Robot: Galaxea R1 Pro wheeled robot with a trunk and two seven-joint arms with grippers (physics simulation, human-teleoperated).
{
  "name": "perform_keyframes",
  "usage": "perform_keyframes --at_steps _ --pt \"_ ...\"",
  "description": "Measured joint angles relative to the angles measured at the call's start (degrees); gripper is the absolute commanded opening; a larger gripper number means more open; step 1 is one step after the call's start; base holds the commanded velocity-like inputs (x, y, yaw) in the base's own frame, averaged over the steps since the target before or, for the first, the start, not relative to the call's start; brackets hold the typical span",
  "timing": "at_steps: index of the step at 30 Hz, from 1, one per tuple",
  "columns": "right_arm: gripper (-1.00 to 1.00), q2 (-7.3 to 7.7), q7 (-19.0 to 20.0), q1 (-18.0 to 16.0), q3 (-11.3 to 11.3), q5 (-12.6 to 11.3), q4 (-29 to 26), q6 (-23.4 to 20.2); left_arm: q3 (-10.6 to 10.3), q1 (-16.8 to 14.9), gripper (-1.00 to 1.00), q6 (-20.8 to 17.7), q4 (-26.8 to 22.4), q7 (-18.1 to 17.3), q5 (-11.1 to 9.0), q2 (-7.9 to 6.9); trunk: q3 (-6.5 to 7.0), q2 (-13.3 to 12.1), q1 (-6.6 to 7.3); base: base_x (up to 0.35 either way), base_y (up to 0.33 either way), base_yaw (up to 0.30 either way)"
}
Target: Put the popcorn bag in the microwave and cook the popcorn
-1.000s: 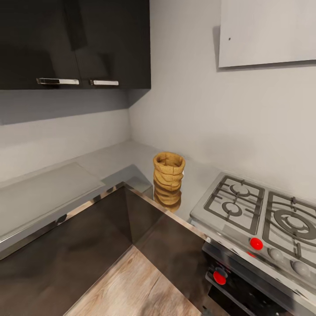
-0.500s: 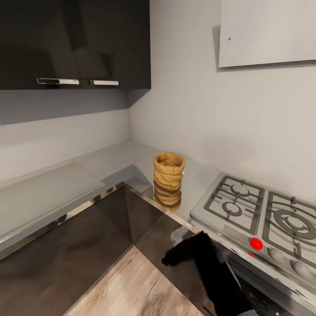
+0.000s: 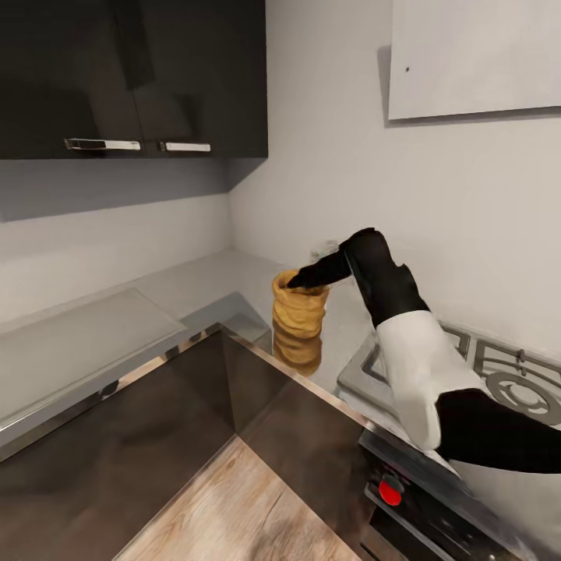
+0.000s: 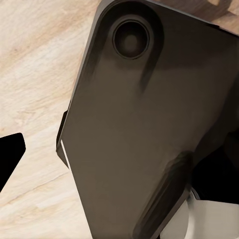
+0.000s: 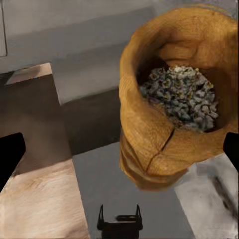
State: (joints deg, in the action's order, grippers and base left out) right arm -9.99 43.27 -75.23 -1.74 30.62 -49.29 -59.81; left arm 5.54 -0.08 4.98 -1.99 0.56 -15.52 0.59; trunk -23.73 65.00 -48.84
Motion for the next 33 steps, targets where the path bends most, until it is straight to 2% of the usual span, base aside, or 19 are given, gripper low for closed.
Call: perform_keyframes --at_steps 1,3,4,5,6,9,11,13,17,28,33 --pt "1.0 0.02 -2.4 -4.1 2.5 0.1 4.5 0.0 0.0 0.0 1.0 0.0 0.0 0.0 0.0 0.0 0.01 0.0 0.0 0.0 0.0 0.0" --pt "1.0 0.05 -6.9 -6.9 3.8 0.1 6.9 0.0 0.0 0.0 1.0 0.0 0.0 0.0 0.0 0.0 -0.01 0.0 0.0 0.0 0.0 0.0" --pt "1.0 0.06 -12.7 -7.8 4.4 0.3 7.7 0.0 0.0 0.0 1.0 0.0 0.0 0.0 0.0 0.0 -0.01 0.0 0.0 0.0 0.0 0.0" --pt "1.0 0.07 -17.6 -8.1 5.8 0.3 8.0 0.0 0.0 0.0 1.0 0.0 0.0 0.0 0.0 0.0 -0.01 0.0 0.0 0.0 0.0 0.0" --pt "1.0 0.07 -20.0 -8.2 7.2 0.2 8.2 0.0 0.0 0.0 1.0 0.0 0.0 0.0 0.0 0.0 -0.01 0.0 0.0 0.0 0.0 0.0" --pt "1.0 0.07 -28.7 -8.3 14.0 0.3 8.6 -0.1 -0.2 0.0 1.0 0.0 0.0 0.0 0.0 0.0 -0.01 0.0 0.0 0.0 0.0 0.0" --pt "1.0 0.07 -36.6 -8.3 18.7 0.2 8.7 -0.1 -0.2 0.0 1.0 0.0 0.0 0.0 0.0 0.0 -0.01 0.0 0.0 0.0 0.0 0.0" --pt "1.0 0.06 -40.8 -8.3 20.5 0.2 8.7 -0.1 -0.2 0.0 1.0 0.0 0.0 0.0 0.0 0.0 -0.01 0.0 0.0 0.0 0.0 0.0" --pt "1.0 0.06 -42.6 -8.3 21.4 0.0 8.6 -0.1 0.0 0.0 1.0 0.1 -0.1 0.0 0.0 0.0 -0.01 0.0 0.0 0.0 0.0 0.0" --pt "1.0 0.06 -42.8 -8.0 21.6 -0.2 8.9 -0.1 0.1 0.0 1.0 0.0 0.0 0.0 -0.2 -0.08 -0.01 0.0 0.0 0.0 0.0 0.0" --pt "1.0 0.06 -42.8 -8.0 21.6 -0.3 12.5 -0.1 0.1 0.0 1.0 0.0 0.0 -0.1 -0.3 -0.09 -0.01 0.0 0.02 0.201 0.0 0.0"
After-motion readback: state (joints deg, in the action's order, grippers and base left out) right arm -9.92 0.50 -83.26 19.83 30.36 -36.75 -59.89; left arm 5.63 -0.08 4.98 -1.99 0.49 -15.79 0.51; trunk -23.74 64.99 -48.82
